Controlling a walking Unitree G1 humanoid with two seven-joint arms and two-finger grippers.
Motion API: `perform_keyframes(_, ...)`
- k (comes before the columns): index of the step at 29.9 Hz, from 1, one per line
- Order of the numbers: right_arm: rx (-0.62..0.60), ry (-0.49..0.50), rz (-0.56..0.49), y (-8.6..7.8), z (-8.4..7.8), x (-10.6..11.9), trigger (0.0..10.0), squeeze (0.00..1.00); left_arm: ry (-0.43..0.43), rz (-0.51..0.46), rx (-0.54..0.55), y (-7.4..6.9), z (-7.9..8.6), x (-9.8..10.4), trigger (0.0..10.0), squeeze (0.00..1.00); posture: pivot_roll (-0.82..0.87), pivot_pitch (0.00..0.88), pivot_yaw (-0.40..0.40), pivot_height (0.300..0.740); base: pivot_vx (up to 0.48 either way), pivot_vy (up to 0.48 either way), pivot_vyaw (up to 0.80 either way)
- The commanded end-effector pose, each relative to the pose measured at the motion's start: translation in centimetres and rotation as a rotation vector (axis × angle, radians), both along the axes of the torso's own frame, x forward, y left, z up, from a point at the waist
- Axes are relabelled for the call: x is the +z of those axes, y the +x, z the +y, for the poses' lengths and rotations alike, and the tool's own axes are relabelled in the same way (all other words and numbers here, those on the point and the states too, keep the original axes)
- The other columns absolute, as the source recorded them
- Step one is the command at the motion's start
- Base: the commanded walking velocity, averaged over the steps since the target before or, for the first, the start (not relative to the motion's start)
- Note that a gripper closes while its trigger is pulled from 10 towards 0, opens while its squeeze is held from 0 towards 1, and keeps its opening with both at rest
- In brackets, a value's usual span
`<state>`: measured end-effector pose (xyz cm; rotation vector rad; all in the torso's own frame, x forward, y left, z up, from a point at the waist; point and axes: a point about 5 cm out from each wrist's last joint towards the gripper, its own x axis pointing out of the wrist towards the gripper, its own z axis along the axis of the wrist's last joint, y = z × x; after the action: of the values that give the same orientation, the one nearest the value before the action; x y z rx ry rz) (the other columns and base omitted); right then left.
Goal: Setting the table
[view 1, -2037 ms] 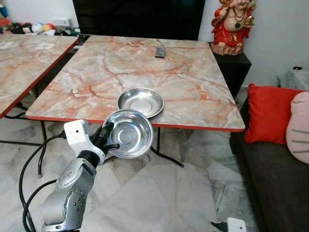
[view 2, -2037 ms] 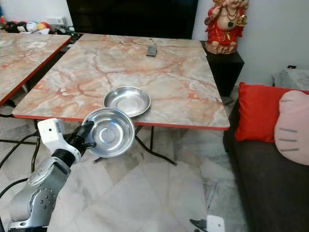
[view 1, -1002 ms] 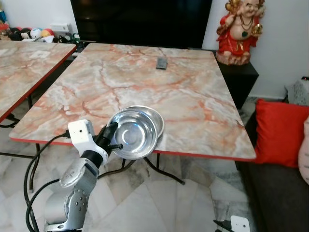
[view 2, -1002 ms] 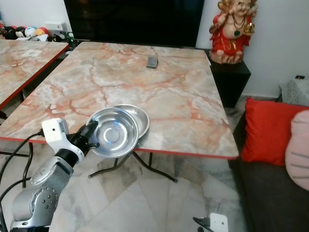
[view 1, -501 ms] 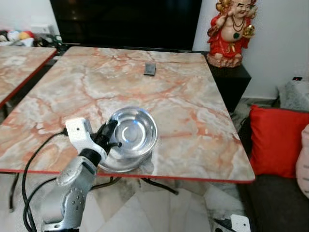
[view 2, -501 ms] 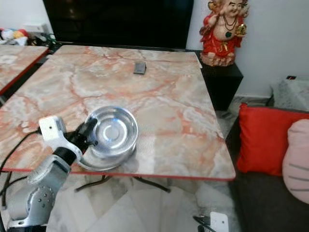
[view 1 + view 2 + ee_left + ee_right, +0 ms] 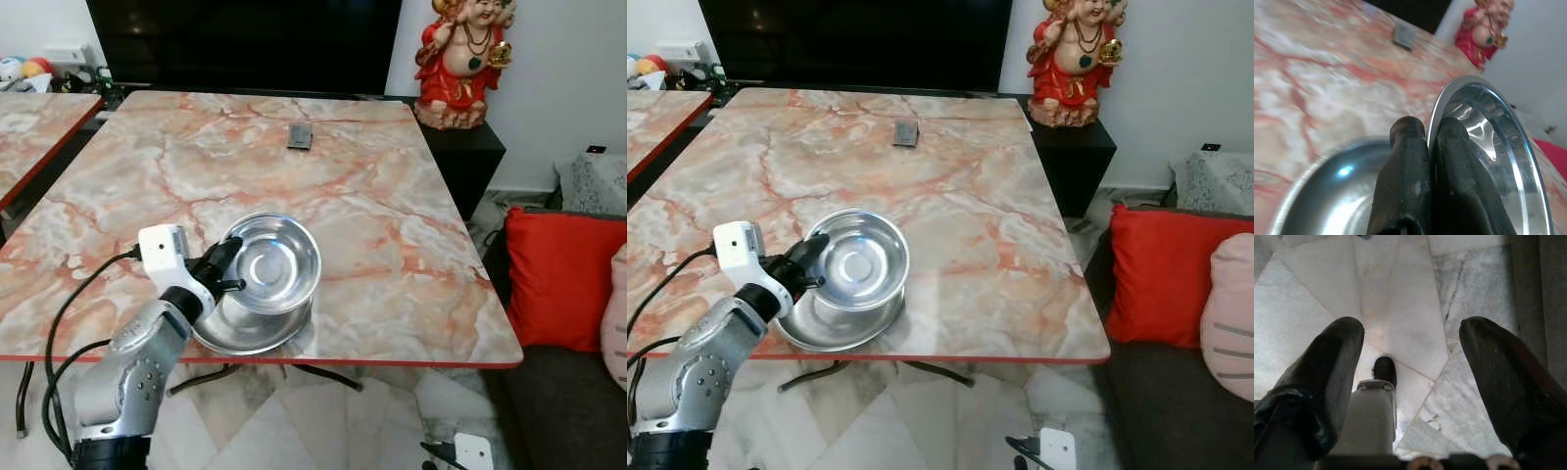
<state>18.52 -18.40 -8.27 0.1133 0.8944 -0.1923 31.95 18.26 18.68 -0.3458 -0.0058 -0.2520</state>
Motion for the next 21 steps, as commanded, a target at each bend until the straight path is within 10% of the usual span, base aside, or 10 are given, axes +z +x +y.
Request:
perform_keyframes(1,-0.003,0.001,0.018,-0.3,0.1,-0.2,10.0,0.00,-0.020,0.046,0.055,0.5,1.0,-0.1,10.0,0.00,0.11,0.106,-0.043,0.740,0.000,0.000,0.00)
perform_keyframes(21,0.003,-0.006,0.027,-0.7,-0.4,-0.3,10.0,0.00,-0.017,0.147,-0.005,-0.5,0.3,-2.1,10.0,0.00,0.10,0.095,-0.044,0.740,0.000,0.000,0.00)
